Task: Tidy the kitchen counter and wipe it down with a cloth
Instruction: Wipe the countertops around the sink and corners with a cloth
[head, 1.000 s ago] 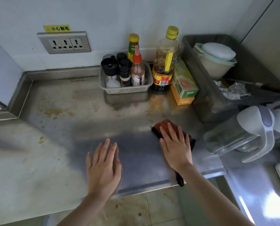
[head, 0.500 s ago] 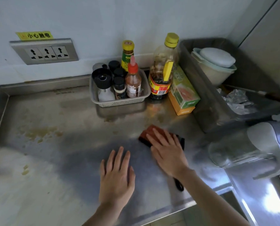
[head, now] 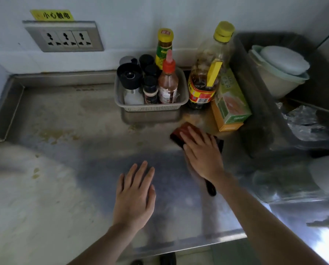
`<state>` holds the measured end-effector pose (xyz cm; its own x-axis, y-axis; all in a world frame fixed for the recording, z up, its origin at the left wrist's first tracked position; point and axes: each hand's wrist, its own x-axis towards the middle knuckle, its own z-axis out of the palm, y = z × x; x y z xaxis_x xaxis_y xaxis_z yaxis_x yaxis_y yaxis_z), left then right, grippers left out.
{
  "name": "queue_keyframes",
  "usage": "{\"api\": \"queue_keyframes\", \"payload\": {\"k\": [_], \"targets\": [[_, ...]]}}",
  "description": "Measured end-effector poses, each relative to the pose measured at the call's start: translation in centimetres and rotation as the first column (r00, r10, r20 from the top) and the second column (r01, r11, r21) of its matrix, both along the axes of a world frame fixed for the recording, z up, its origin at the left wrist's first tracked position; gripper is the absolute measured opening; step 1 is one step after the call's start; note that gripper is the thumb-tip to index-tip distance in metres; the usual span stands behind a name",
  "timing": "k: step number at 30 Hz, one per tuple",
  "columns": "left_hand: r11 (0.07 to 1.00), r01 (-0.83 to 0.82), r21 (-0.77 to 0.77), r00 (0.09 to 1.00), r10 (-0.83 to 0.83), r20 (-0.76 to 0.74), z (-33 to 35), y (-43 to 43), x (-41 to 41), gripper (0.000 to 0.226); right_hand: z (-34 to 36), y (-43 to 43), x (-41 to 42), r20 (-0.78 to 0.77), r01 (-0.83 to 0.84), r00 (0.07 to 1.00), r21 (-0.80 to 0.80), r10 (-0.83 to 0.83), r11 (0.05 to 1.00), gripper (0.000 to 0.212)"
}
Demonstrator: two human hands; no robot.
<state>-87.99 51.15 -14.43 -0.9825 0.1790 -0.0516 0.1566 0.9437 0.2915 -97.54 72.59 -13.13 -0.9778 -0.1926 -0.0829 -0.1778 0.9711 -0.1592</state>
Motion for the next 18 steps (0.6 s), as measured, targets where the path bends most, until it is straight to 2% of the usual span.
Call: {"api": "queue_keyframes", "payload": {"k": [2,4,5,7,9,11,13,16,18], "targets": [[1.000,0.001,0.008,1.000,-0.001,-0.018,0.0,0.1,-0.1,0.045,-0.1,0.7,-3.0,0.023,0.202,0.979,-0.003,-0.202,0.979,0.049],[1.000,0.004,0.012,1.000,-0.004,-0.021,-0.1,0.1,0.1,0.045,-0.2,-0.8,-3.4,0.055,0.272,0.961,-0.021,-0.271,0.962,0.048],[1.000,0.003,0.013,1.000,-0.003,-0.022,-0.2,0.0,0.3,0.044,-0.2,-2.0,-2.8,0.041,0.220,0.975,-0.035,-0.218,0.975,0.048],[1.000,-0.003,0.000,1.000,0.003,-0.013,-0.2,-0.1,0.4,0.044,-0.3,-4.1,-0.2,-0.010,-0.041,0.999,-0.059,0.040,0.997,0.047],[1.000,-0.006,-0.009,1.000,0.006,-0.002,-0.2,-0.1,0.4,0.045,-0.2,-4.7,1.8,-0.013,-0.258,0.966,-0.055,0.257,0.965,0.050],[1.000,-0.005,-0.004,1.000,0.005,-0.010,-0.2,-0.1,0.4,0.045,-0.1,-3.8,0.3,0.028,-0.285,0.958,-0.053,0.287,0.957,0.055],[1.000,-0.001,0.001,1.000,0.001,-0.018,-0.1,-0.1,0.4,0.044,-0.5,-2.6,-2.4,-0.020,-0.180,0.984,-0.030,0.179,0.983,0.052],[1.000,-0.003,0.021,1.000,0.004,-0.029,-0.1,0.1,0.4,0.044,-0.8,-2.8,-5.0,-0.046,0.074,0.996,-0.024,-0.076,0.997,0.045],[1.000,-0.007,0.023,1.000,0.007,-0.028,-0.2,0.0,0.4,0.043,-0.9,-4.9,-4.5,-0.050,0.141,0.989,-0.027,-0.142,0.990,0.046]]}}
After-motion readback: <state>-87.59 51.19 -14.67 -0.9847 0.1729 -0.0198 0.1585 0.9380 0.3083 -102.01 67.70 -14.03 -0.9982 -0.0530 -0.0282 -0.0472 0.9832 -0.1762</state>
